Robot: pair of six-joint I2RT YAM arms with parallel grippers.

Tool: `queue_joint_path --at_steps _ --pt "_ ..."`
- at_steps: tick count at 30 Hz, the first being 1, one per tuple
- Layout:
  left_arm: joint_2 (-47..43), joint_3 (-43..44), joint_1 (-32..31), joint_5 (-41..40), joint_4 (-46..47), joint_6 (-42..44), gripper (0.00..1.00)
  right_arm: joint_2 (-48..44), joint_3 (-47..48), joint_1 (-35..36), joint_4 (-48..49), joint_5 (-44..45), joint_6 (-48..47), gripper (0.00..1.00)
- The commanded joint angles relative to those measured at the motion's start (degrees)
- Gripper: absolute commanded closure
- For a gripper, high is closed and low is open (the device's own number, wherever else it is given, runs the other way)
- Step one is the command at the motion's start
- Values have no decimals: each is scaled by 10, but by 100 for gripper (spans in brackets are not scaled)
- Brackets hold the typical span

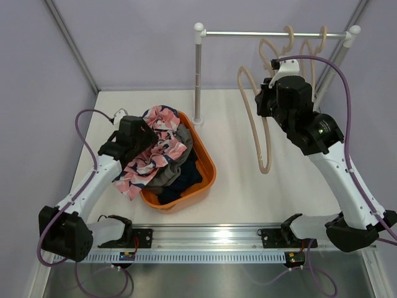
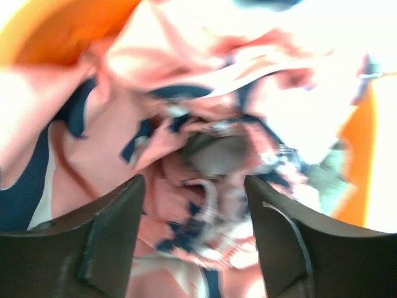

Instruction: Remove the shorts from the hanger

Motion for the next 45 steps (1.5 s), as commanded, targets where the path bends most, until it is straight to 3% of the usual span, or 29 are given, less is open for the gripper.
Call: queue_joint_path --at_steps 1,9,15,23,27,37,45 --pt "-38 58 -3 30 13 90 28 11 35 -16 35 -28 -20 100" --pt "-92 172 -8 136 -18 198 22 54 46 -129 111 -256 -43 100" --pt "-136 179 -8 198 -29 229 21 136 147 -163 89 -321 -80 100" --pt "-171 165 -8 197 -34 263 20 273 337 -165 18 -288 -72 100" --pt "-176 164 -8 192 -34 278 20 315 379 -165 7 -282 -67 100" --pt "-180 167 -8 183 -36 305 19 386 412 -165 46 -260 -46 100" --pt "-180 155 -8 183 -26 306 18 391 387 -165 65 -253 -35 100"
